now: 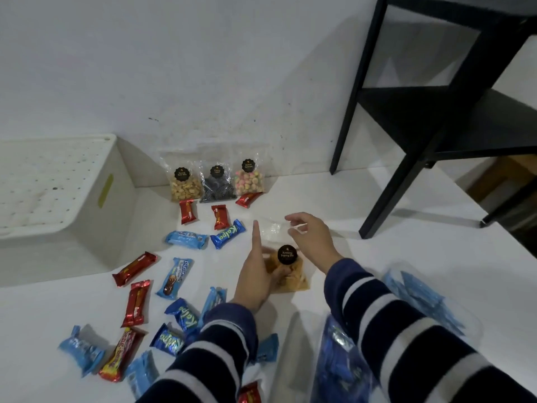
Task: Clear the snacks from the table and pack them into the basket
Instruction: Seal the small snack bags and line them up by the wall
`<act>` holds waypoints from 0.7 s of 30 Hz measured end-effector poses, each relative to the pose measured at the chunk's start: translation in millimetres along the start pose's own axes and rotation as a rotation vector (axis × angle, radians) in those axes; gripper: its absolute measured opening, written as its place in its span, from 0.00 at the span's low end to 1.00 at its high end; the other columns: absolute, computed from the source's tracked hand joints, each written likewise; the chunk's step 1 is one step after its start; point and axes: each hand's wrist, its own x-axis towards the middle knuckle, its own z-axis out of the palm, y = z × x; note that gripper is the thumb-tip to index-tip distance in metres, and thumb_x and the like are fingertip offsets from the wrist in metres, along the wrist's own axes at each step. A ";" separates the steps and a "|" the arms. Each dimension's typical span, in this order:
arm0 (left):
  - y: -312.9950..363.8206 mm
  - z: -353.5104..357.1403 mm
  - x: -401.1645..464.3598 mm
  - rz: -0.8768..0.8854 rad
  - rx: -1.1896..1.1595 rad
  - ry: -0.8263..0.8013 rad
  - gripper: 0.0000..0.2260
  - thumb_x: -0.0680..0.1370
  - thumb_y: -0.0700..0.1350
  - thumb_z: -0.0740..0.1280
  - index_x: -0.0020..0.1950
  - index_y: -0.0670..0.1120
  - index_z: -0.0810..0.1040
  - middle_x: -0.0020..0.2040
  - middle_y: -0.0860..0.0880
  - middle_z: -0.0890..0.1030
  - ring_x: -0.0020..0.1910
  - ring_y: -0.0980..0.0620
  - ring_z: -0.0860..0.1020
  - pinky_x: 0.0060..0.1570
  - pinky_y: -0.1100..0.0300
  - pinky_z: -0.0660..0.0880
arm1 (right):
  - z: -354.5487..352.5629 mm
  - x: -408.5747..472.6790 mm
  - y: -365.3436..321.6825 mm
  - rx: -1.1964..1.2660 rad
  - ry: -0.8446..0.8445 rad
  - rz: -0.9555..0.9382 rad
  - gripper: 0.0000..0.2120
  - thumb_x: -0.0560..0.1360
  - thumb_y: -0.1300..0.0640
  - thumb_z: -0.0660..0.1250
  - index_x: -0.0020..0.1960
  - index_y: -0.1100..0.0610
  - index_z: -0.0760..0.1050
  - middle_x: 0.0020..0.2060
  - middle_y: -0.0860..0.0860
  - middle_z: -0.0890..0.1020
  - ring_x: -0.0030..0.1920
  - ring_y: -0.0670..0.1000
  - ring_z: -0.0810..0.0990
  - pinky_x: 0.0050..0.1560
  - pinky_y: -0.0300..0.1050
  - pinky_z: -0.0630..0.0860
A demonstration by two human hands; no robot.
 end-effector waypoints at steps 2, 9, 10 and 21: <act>0.8 -3.3 -6.3 -0.001 -0.008 -0.028 0.50 0.73 0.38 0.72 0.71 0.69 0.37 0.54 0.49 0.75 0.46 0.53 0.80 0.47 0.59 0.78 | -9.0 0.4 -3.8 -0.042 -0.019 0.046 0.15 0.79 0.59 0.60 0.65 0.53 0.72 0.61 0.53 0.75 0.55 0.49 0.75 0.60 0.43 0.71; 3.0 -15.8 -31.7 -0.110 -0.174 -0.082 0.39 0.74 0.49 0.68 0.78 0.56 0.48 0.55 0.44 0.75 0.42 0.50 0.80 0.47 0.60 0.80 | -40.0 -2.2 -15.0 -0.106 -0.144 0.204 0.15 0.78 0.64 0.61 0.63 0.60 0.76 0.57 0.56 0.80 0.50 0.50 0.76 0.49 0.38 0.72; 3.3 -17.0 -32.5 -0.131 -0.186 -0.087 0.38 0.74 0.50 0.68 0.78 0.56 0.49 0.56 0.43 0.75 0.43 0.48 0.80 0.47 0.58 0.80 | -43.9 -4.0 -18.6 -0.175 -0.146 0.149 0.13 0.77 0.65 0.62 0.60 0.60 0.79 0.57 0.55 0.81 0.51 0.50 0.76 0.52 0.38 0.71; 3.3 -21.1 -37.9 -0.041 0.090 -0.158 0.51 0.72 0.37 0.73 0.73 0.68 0.38 0.54 0.51 0.74 0.50 0.53 0.79 0.45 0.63 0.76 | -55.1 -17.8 -31.6 -0.529 -0.252 0.036 0.12 0.78 0.66 0.60 0.56 0.60 0.80 0.59 0.55 0.79 0.60 0.54 0.77 0.59 0.42 0.73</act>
